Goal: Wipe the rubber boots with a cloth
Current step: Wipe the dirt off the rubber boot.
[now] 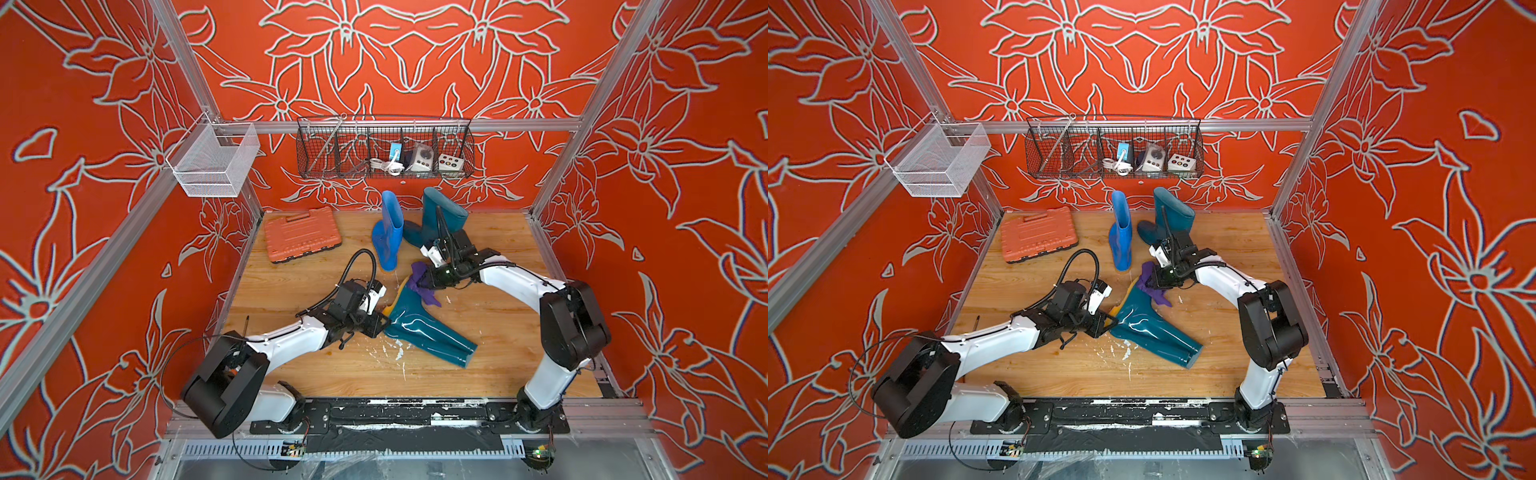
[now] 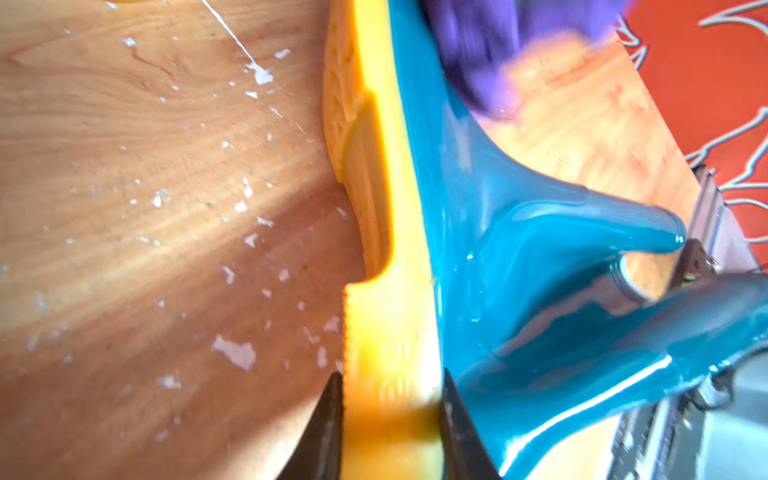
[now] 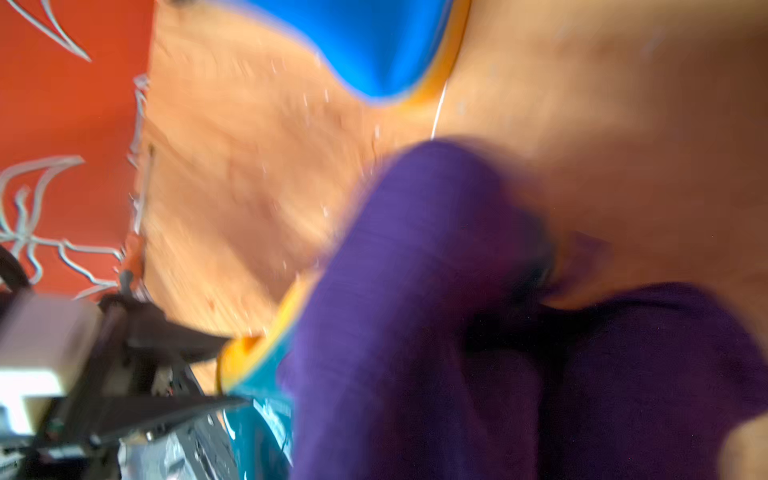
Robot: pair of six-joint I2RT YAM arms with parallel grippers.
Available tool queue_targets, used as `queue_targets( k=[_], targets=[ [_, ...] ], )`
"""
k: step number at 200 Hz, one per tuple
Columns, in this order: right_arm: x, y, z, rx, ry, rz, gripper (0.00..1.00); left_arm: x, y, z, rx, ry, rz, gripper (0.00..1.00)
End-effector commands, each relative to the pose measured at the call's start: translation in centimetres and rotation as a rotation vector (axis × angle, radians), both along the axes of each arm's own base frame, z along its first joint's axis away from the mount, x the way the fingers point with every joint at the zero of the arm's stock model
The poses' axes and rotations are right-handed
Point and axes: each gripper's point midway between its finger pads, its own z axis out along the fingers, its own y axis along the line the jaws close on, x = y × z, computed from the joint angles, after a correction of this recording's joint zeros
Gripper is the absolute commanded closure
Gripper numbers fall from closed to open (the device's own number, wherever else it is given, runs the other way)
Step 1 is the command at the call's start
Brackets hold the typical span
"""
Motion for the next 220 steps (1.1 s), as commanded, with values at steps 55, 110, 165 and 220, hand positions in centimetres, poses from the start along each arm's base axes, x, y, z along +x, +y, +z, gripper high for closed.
queue_targets(
  k=[55, 110, 165, 220],
  targets=[
    [-14.0, 9.9, 1.8, 0.186, 0.091, 0.332, 1.00, -0.4, -1.2, 4.1, -0.069, -0.048, -0.073, 1.00],
    [-5.2, 1.6, -1.5, 0.055, 0.123, 0.012, 1.00, -1.1, -1.1, 5.4, -0.102, -0.054, -0.080, 1.00],
    [-6.2, 4.3, 1.0, 0.097, 0.092, 0.079, 1.00, -1.7, -0.7, 6.6, -0.128, -0.069, -0.059, 1.00],
    [-13.2, 7.7, 0.6, 0.121, 0.111, 0.213, 1.00, -1.7, -0.6, 7.3, -0.135, -0.080, -0.048, 1.00]
  ],
)
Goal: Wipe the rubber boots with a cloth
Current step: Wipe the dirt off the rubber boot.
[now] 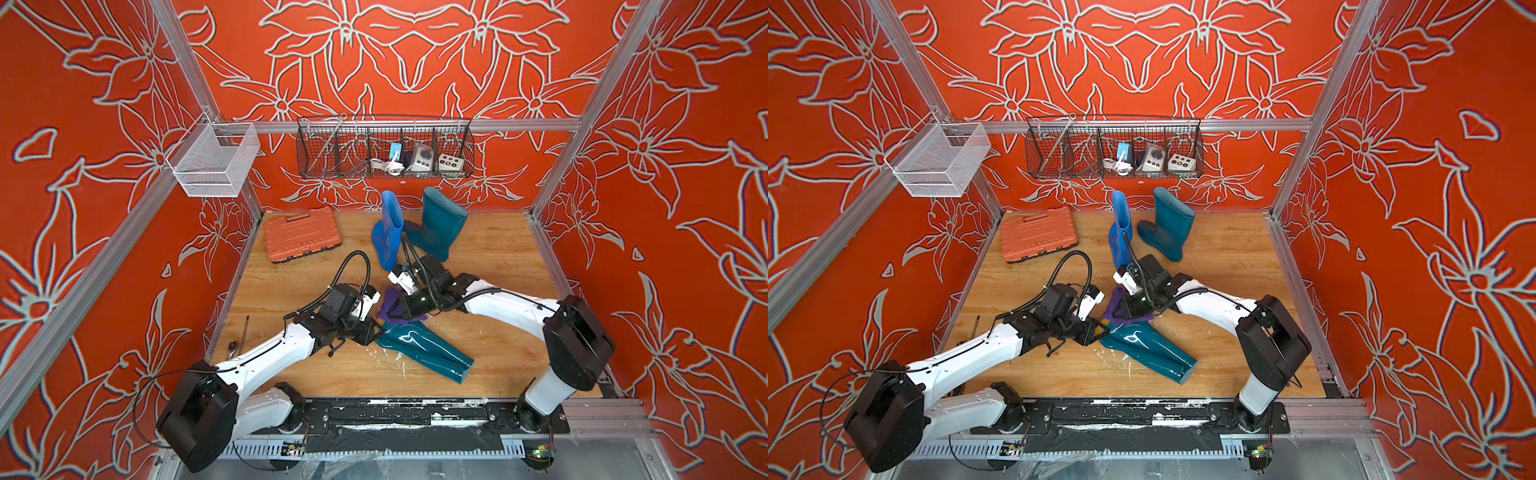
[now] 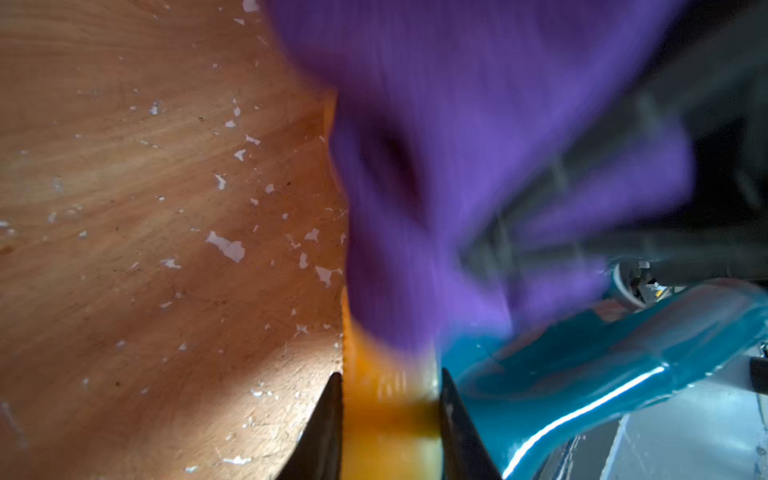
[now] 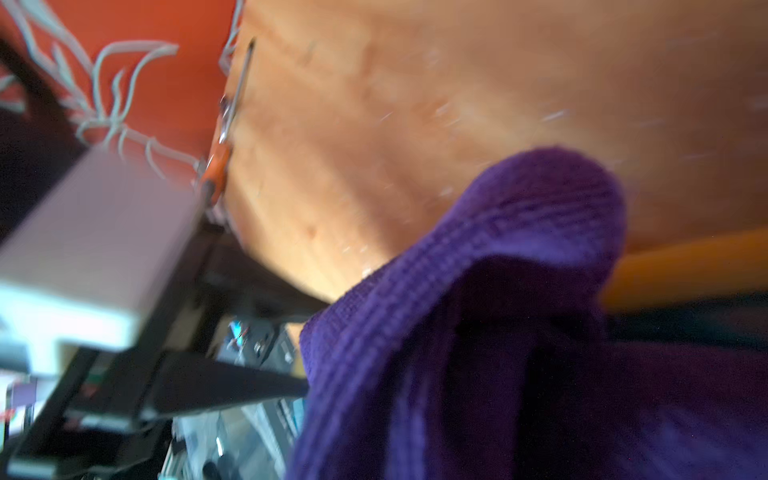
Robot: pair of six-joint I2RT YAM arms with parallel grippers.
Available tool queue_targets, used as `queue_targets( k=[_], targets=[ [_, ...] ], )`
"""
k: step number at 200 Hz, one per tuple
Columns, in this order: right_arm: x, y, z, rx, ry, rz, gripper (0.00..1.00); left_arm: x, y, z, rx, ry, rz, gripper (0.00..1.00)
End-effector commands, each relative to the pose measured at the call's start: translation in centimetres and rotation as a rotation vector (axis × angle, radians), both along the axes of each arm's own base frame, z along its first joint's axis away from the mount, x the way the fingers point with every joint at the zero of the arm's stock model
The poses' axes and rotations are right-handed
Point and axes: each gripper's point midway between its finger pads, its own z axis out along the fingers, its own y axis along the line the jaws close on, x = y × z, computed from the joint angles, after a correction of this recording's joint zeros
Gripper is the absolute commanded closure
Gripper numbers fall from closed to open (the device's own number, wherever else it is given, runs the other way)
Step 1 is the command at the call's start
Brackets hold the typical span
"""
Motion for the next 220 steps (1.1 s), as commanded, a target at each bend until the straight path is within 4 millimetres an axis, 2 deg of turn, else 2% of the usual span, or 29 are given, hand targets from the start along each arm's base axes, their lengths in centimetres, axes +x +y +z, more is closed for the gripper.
queue_targets(
  k=[1, 10, 37, 48, 57, 76, 104, 121, 133, 143, 157, 169, 182, 202, 220],
  targets=[
    [-0.6, -1.1, -0.3, 0.002, 0.040, -0.026, 1.00, 1.6, -2.1, 5.4, -0.150, -0.160, -0.042, 1.00],
    [0.7, -2.4, -0.4, -0.010, 0.041, -0.065, 1.00, 1.6, -2.2, 5.5, -0.152, -0.159, -0.044, 1.00],
    [7.3, -8.1, -0.9, -0.037, 0.067, -0.276, 1.00, 1.3, -2.1, 5.8, -0.161, -0.163, -0.044, 1.00],
    [8.9, -8.9, -0.6, -0.046, 0.063, -0.296, 1.00, 1.2, -2.0, 5.8, -0.162, -0.163, -0.044, 1.00],
    [9.2, -8.4, 0.0, -0.043, 0.052, -0.281, 1.00, 1.1, -1.9, 5.8, -0.163, -0.160, -0.042, 1.00],
    [8.0, -6.0, 0.8, -0.014, 0.046, -0.228, 1.00, 0.9, -1.7, 5.8, -0.162, -0.159, -0.034, 1.00],
    [2.0, -1.4, 0.6, -0.021, 0.046, -0.061, 1.00, 1.1, -1.6, 5.9, -0.158, -0.161, -0.019, 1.00],
    [-0.6, -0.3, 0.6, -0.014, 0.051, -0.005, 1.00, 1.3, -1.5, 5.8, -0.149, -0.153, -0.010, 1.00],
    [-0.8, -1.1, 0.2, -0.033, 0.050, -0.014, 1.00, 1.3, -1.5, 5.8, -0.147, -0.148, -0.007, 1.00],
    [0.2, -2.6, -0.3, -0.070, 0.045, -0.046, 1.00, 1.2, -1.4, 5.7, -0.144, -0.141, -0.002, 1.00],
    [2.9, -5.6, -0.5, -0.096, 0.083, -0.151, 1.00, 1.3, -1.3, 5.7, -0.142, -0.134, 0.010, 1.00],
    [5.3, -8.0, 0.2, -0.079, 0.102, -0.246, 1.00, 1.4, -1.1, 5.5, -0.137, -0.115, 0.036, 1.00],
    [6.4, -9.2, 1.4, -0.105, 0.042, -0.265, 1.00, 1.4, -1.0, 5.1, -0.139, -0.095, 0.056, 1.00],
    [4.9, -7.5, 1.4, -0.130, 0.042, -0.198, 1.00, 1.6, -0.7, 4.5, -0.138, -0.088, 0.096, 1.00],
    [1.1, -3.6, 0.4, -0.147, 0.036, -0.055, 1.00, 1.7, -0.9, 4.0, -0.145, -0.072, 0.098, 1.00]
  ],
)
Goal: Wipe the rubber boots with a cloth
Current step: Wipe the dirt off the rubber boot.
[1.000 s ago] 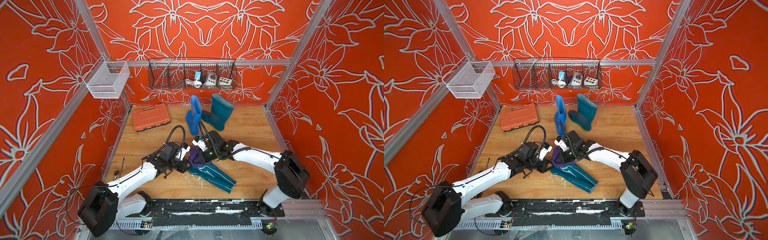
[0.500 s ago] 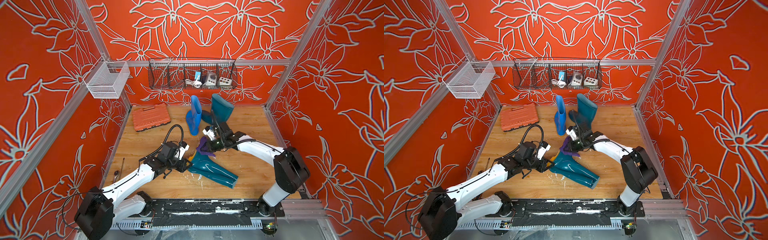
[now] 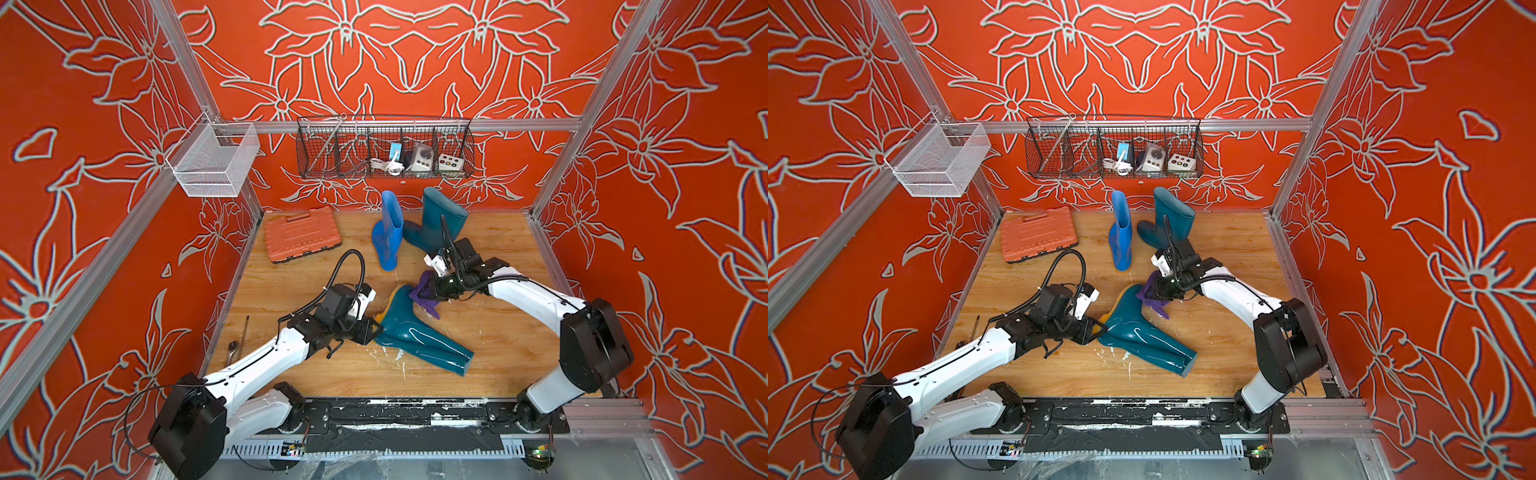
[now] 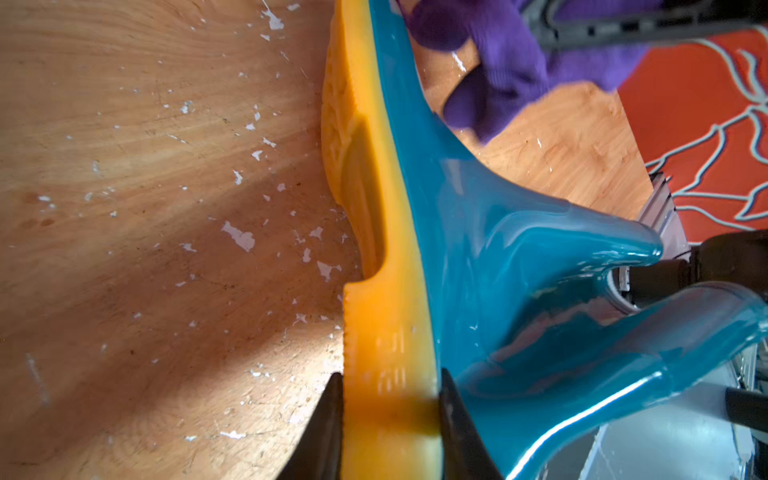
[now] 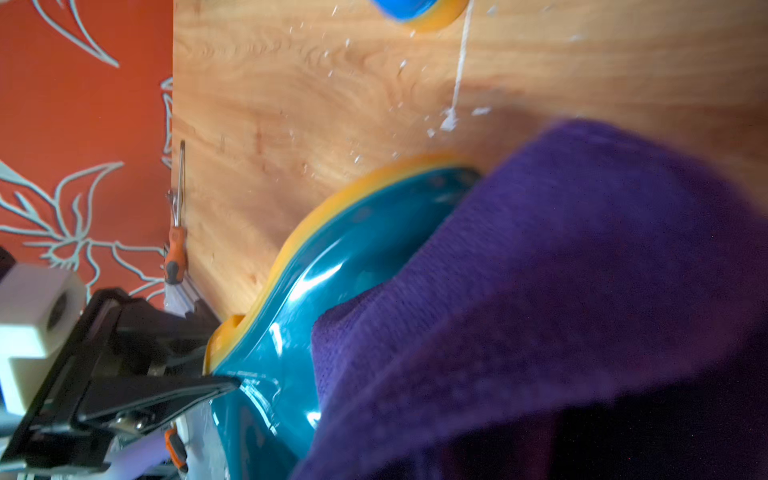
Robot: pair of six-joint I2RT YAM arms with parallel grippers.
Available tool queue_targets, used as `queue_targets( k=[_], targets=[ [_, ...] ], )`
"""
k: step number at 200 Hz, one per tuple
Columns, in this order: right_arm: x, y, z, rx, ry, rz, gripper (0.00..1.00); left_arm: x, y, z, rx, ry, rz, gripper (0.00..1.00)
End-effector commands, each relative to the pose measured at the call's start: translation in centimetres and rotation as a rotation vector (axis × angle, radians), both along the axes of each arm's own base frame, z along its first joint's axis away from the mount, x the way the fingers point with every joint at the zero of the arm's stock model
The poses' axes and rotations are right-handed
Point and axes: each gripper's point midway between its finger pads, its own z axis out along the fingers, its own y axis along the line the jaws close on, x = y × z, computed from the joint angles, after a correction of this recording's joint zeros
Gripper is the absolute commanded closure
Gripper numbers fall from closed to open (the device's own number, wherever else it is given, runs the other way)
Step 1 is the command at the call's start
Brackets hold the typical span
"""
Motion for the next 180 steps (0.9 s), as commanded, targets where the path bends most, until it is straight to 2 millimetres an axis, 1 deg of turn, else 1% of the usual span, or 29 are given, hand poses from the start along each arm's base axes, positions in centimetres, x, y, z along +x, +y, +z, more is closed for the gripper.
queue_targets(
  k=[1, 11, 22, 30, 40, 50, 60, 71, 82, 88, 97, 104, 110, 114, 122, 129, 137, 149, 159, 169, 177, 180],
  targets=[
    [-5.3, 4.5, 0.1, -0.019, 0.000, 0.202, 1.00, 1.6, -1.5, 2.7, -0.108, -0.090, 0.007, 1.00],
    [-7.5, 6.6, -0.1, -0.005, 0.000, 0.274, 1.00, 1.7, -1.6, 2.5, -0.105, -0.077, -0.001, 1.00],
    [-9.3, 8.1, -0.2, 0.013, 0.001, 0.325, 1.00, 1.8, -1.6, 2.3, -0.092, -0.075, 0.000, 1.00],
    [-9.8, 8.4, -0.3, 0.018, -0.002, 0.339, 1.00, 1.9, -1.4, 2.2, -0.084, -0.082, 0.007, 1.00],
    [-9.3, 7.4, -0.7, -0.007, -0.011, 0.313, 1.00, 2.1, -1.1, 2.1, -0.077, -0.097, 0.026, 1.00],
    [-7.9, 5.4, -1.0, -0.043, -0.013, 0.256, 1.00, 2.2, -0.8, 1.9, -0.076, -0.102, 0.049, 1.00],
    [-5.9, 2.5, -1.0, -0.072, -0.007, 0.160, 1.00, 2.4, -0.5, 1.7, -0.070, -0.104, 0.074, 1.00],
    [-3.6, -1.7, -0.9, -0.106, 0.006, 0.014, 1.00, 3.0, 1.0, 0.9, -0.007, -0.095, 0.164, 1.00],
    [-1.6, -6.7, -0.7, -0.165, 0.019, -0.170, 1.00, 3.8, 3.0, 0.6, 0.057, -0.112, 0.276, 1.00],
    [-0.9, -8.9, -0.3, -0.170, 0.017, -0.253, 1.00, 4.2, 4.2, 0.5, 0.080, -0.123, 0.353, 1.00],
    [-0.1, -11.2, 0.6, -0.152, -0.018, -0.342, 1.00, 4.6, 5.5, 0.2, 0.097, -0.131, 0.440, 1.00],
    [0.2, -12.5, 1.1, -0.160, -0.046, -0.379, 1.00, 4.6, 5.9, 0.0, 0.098, -0.132, 0.474, 1.00],
    [0.1, -13.6, 1.4, -0.181, -0.062, -0.397, 1.00, 4.5, 5.8, -0.3, 0.097, -0.132, 0.480, 1.00],
    [0.0, -14.2, 1.5, -0.198, -0.069, -0.401, 1.00, 4.4, 5.5, -0.5, 0.099, -0.132, 0.470, 0.93],
    [-0.3, -15.2, 1.3, -0.232, -0.069, -0.402, 1.00, 4.0, 5.4, -1.5, 0.136, -0.115, 0.458, 0.73],
    [-0.5, -16.0, 1.0, -0.245, -0.050, -0.403, 1.00, 3.7, 5.7, -2.2, 0.179, -0.083, 0.458, 0.60],
    [-0.7, -16.6, 0.7, -0.253, -0.029, -0.401, 1.00, 3.4, 6.0, -2.6, 0.234, -0.056, 0.441, 0.50],
    [-0.9, -17.6, 0.0, -0.270, -0.007, -0.416, 1.00, 3.0, 6.7, -2.1, 0.322, -0.040, 0.409, 0.42],
    [-1.0, -17.9, -0.5, -0.260, 0.002, -0.441, 1.00, 2.7, 7.2, -1.1, 0.363, -0.057, 0.385, 0.40],
    [-0.9, -18.1, -0.9, -0.239, -0.002, -0.473, 1.00, 2.5, 7.4, 0.1, 0.361, -0.095, 0.362, 0.37],
    [-0.9, -18.1, -1.0, -0.225, -0.008, -0.496, 1.00, 2.2, 7.2, 0.9, 0.339, -0.123, 0.336, 0.34],
    [-0.9, -18.1, -1.1, -0.220, -0.010, -0.502, 1.00, 2.1, 7.0, 1.8, 0.310, -0.149, 0.324, 0.32]
  ],
)
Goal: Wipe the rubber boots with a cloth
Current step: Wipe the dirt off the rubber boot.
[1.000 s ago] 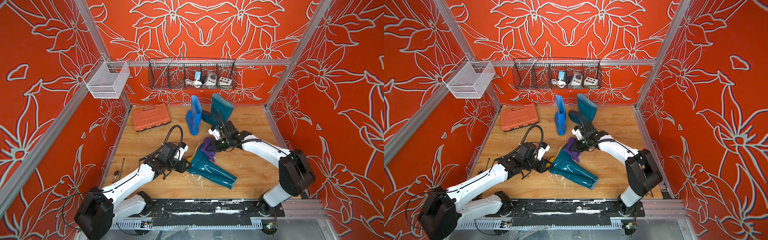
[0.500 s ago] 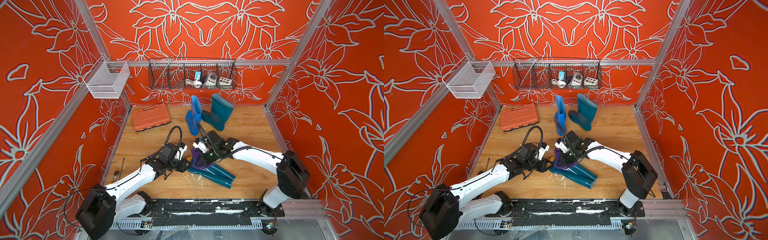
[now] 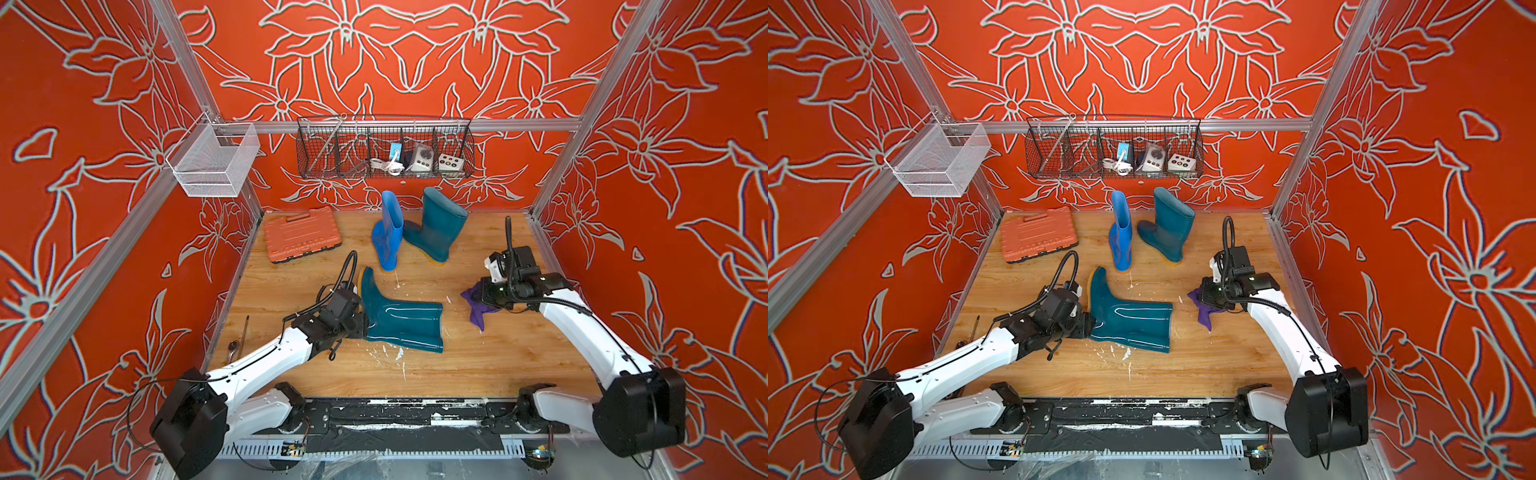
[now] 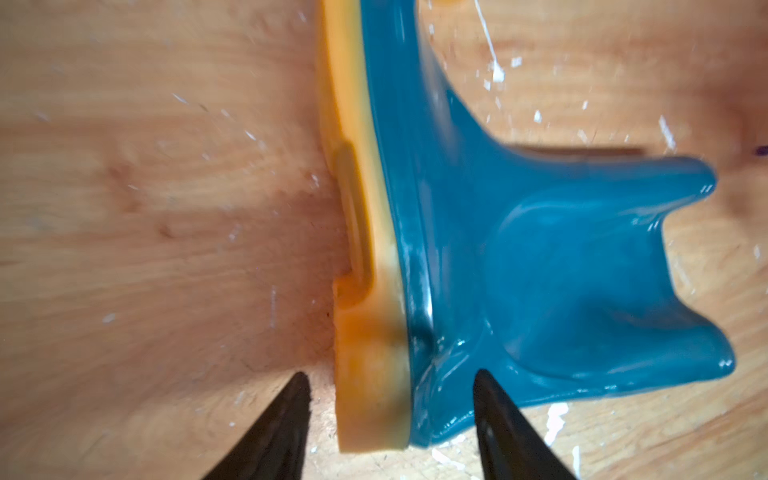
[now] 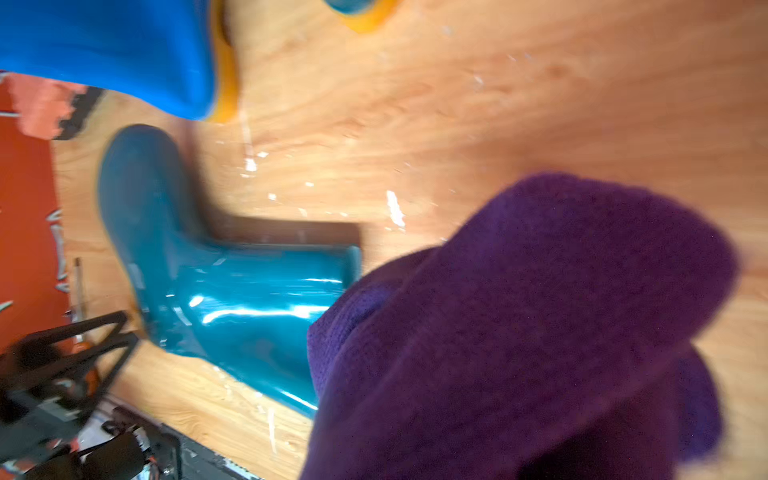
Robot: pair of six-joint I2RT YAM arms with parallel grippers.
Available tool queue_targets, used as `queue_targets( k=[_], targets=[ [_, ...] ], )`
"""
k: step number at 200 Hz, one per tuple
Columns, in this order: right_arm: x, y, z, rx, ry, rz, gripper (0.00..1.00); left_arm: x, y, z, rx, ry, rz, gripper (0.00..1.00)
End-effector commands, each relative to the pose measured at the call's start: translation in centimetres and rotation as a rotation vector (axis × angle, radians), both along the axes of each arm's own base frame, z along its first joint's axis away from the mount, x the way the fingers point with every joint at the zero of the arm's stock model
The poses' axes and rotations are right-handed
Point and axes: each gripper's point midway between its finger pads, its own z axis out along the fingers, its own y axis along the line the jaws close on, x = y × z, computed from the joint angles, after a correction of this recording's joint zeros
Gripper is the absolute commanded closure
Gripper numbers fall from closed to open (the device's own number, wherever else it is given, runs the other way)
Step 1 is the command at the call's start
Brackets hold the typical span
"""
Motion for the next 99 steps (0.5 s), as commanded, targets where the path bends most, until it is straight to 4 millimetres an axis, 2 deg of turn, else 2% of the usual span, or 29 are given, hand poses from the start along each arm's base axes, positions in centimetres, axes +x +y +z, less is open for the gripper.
queue_targets(
  k=[1, 17, 38, 63, 99],
  targets=[
    [-0.9, -0.8, -1.2, -0.003, 0.017, -0.048, 1.00, -1.0, 0.9, 3.1, 0.036, -0.075, -0.061, 0.31],
    [-0.9, -1.0, -1.4, 0.003, 0.002, -0.071, 1.00, -1.5, -1.1, 4.5, -0.017, -0.140, -0.171, 0.33],
    [-1.4, -1.3, -1.6, -0.011, 0.001, -0.078, 1.00, -2.5, -4.7, 4.9, 0.021, -0.162, -0.358, 0.35],
    [-2.0, -1.6, -1.7, -0.010, 0.001, -0.094, 1.00, -3.5, -8.8, 2.9, 0.162, -0.150, -0.572, 0.34],
    [-3.9, -1.8, -1.8, 0.013, -0.002, -0.124, 1.00, -5.1, -13.5, 0.8, 0.270, -0.162, -0.832, 0.32]
  ],
)
